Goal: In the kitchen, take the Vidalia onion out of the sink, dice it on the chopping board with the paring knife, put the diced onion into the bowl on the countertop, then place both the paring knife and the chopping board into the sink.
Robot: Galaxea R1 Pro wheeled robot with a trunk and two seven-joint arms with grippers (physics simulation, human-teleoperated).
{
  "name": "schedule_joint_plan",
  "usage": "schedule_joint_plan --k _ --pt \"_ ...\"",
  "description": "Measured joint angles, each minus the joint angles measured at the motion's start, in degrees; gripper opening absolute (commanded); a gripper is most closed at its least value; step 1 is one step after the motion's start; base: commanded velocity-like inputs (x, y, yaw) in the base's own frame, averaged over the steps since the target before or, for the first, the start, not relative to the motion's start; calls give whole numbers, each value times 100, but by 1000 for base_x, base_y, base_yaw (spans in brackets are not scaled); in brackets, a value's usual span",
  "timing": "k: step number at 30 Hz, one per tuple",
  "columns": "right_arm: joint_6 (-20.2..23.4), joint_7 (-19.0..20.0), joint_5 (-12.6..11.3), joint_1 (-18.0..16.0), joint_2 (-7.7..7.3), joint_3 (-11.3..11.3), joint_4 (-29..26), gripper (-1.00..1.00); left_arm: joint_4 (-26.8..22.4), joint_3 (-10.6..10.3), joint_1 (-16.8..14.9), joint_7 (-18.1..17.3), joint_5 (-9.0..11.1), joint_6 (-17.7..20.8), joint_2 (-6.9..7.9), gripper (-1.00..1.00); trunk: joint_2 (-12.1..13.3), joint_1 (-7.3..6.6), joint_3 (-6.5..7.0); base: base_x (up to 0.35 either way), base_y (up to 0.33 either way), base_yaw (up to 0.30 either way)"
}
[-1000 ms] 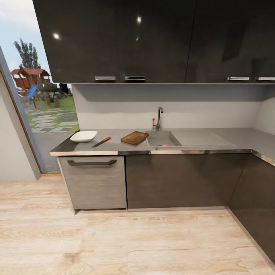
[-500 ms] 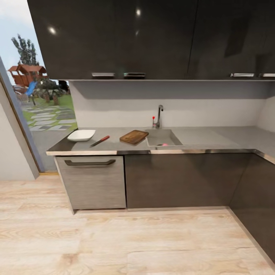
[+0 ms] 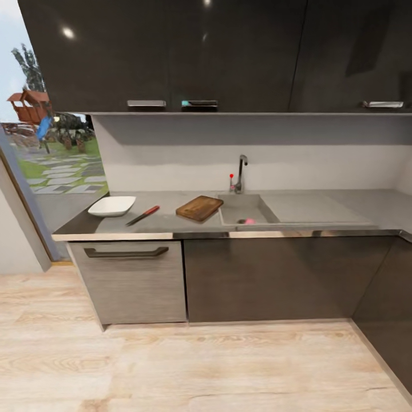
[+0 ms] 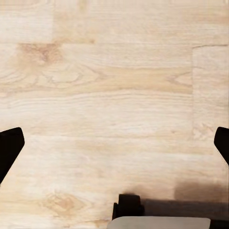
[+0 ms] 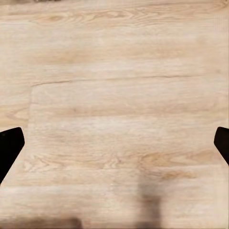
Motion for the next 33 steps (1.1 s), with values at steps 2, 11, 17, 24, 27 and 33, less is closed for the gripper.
schedule_joint_plan --k 2,11,17,24,27,33 --pt "0 -2 0 0 0 0 0 100 2 0 0 0 0 0 -1 100 0 0 -5 307 51 0" --pt "-1 -6 0 0 -3 -8 1 100 6 1 0 0 0 1 -1 100 0 0 -8 289 185 0" --pt "-1 -3 0 0 -7 -8 1 100 9 2 0 -3 0 2 -2 100 0 2 -8 151 267 -94" --pt "0 0 0 0 -11 -8 1 100 12 0 0 -9 1 3 -2 100 0 3 -8 13 309 -236" --pt "0 -1 0 0 -11 -8 1 100 12 -4 0 -19 0 3 -2 100 0 3 -8 1 313 -251" --pt "0 -1 0 0 -22 -8 1 100 10 -6 0 -23 0 3 -2 100 0 4 -8 -44 313 -251"
